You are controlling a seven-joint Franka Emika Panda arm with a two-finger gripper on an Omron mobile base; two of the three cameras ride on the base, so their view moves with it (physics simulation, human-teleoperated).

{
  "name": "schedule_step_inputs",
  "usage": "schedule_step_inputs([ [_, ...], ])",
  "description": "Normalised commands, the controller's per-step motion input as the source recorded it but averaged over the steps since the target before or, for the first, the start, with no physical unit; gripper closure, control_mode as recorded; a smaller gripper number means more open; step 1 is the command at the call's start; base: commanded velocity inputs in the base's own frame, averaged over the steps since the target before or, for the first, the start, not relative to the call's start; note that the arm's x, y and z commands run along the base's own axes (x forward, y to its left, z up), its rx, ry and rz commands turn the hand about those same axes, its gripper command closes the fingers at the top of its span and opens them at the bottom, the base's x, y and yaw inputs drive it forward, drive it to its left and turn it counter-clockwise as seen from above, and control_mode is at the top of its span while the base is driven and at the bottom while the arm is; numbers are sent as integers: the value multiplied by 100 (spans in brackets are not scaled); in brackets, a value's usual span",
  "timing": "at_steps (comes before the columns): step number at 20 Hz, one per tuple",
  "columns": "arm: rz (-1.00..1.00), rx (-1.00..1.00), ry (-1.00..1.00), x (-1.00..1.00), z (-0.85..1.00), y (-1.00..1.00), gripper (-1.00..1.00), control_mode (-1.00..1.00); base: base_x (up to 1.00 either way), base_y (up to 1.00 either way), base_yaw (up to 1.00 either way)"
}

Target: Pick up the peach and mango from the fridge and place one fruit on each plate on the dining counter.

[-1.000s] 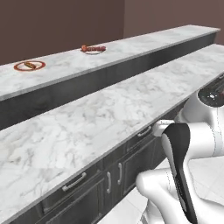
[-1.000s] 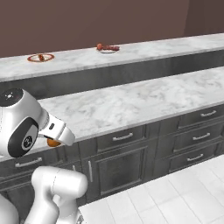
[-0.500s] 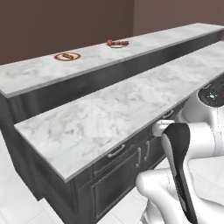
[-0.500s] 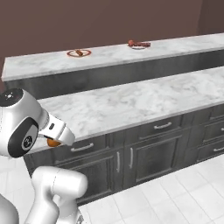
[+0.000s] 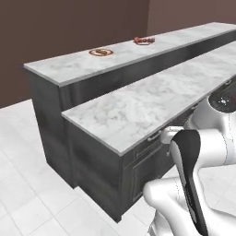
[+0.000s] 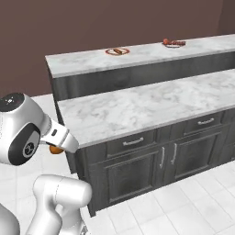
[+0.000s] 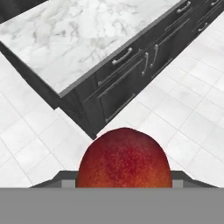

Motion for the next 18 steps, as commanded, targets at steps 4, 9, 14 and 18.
schedule_step_inputs([
  [4,0,0,0,0,0,0,100,100,-39,98,-16],
  [9,0,0,0,0,0,0,100,100,-4,100,-28],
  [14,0,0,0,0,0,0,100,100,13,100,-42],
  [18,0,0,0,0,0,0,100,100,23,100,-50],
])
